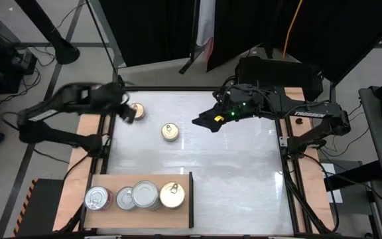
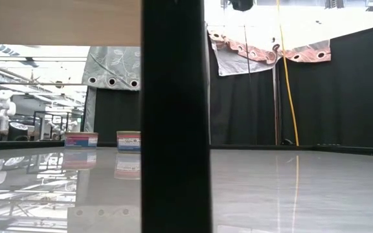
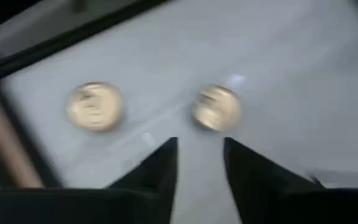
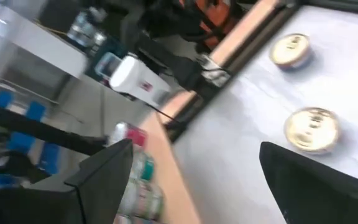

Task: Stack canned seafood by type on shelf
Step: Stack the blue pink tuna can on top of the other blue pink tuna cans on the shelf

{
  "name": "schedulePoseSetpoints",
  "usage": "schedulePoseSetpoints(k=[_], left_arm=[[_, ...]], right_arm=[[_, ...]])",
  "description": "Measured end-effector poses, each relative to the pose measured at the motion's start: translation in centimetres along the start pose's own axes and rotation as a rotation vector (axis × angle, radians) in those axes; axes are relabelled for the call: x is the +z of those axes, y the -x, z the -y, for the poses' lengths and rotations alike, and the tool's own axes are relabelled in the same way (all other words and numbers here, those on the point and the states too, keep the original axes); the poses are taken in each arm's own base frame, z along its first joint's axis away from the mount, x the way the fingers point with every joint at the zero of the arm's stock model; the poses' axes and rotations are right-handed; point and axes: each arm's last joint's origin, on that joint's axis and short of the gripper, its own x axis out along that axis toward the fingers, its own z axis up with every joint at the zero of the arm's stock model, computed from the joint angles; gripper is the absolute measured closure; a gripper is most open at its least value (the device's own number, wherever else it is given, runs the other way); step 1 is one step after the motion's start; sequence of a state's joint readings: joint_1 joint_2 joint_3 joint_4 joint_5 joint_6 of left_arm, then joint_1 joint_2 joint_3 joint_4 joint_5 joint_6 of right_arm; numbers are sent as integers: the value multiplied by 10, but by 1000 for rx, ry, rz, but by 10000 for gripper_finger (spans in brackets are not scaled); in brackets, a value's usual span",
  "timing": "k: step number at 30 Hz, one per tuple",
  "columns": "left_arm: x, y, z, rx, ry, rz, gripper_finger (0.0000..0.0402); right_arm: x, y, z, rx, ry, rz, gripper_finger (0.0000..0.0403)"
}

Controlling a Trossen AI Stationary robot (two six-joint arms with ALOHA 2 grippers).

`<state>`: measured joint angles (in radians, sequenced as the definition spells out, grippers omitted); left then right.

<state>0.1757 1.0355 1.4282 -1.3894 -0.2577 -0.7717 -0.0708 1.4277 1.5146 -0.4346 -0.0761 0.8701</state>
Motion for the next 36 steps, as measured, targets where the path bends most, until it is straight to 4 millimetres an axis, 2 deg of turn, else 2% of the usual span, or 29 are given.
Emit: schedulePoseSetpoints(k=[4,6,8,11,18,22,29,36], left_arm=[[10,-42,-23,134,106,-91,361],[11,-65,-38,171,160,-165,391],[6,-87,-51,218,224,-262,391],[0,-108,-65,264,281,-327,387],[-2,-147,-81,322,319,-211,397],[-11,-171,-90,336,343,-241,397],[-18,-196,-94,373,342,-284,400],[-25,-218,-98,419,323,-338,400]], right_arm=[[1,1,10,-67,22,-38,62],[1,2,16,-96,36,-69,62],[1,3,21,-118,51,-103,62],[1,5,30,-163,97,-156,62],[7,11,50,-254,190,-234,62],[15,15,60,-255,190,-246,62],[26,19,70,-254,181,-235,62],[27,20,72,-260,159,-229,62]])
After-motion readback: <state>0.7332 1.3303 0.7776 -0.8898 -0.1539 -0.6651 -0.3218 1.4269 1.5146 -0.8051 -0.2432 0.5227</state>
